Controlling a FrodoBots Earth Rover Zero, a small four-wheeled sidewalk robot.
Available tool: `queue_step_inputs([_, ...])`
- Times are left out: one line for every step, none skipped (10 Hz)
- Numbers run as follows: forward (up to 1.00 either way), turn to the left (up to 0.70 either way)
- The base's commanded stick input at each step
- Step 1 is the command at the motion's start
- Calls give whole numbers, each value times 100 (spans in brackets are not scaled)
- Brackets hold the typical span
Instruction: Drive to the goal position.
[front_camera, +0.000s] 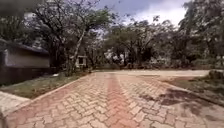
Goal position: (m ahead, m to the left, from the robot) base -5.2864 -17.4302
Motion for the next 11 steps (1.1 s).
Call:
queue_step_inputs([70, 0])
queue_step_inputs([70, 0])
queue_step_inputs([70, 0])
queue_step_inputs([70, 0])
queue_step_inputs([70, 0])
queue_step_inputs([70, 0])
queue_step_inputs([70, 0])
queue_step_inputs([70, 0])
queue_step_inputs([70, 0])
queue_step_inputs([70, 0])
queue_step_inputs([70, 0])
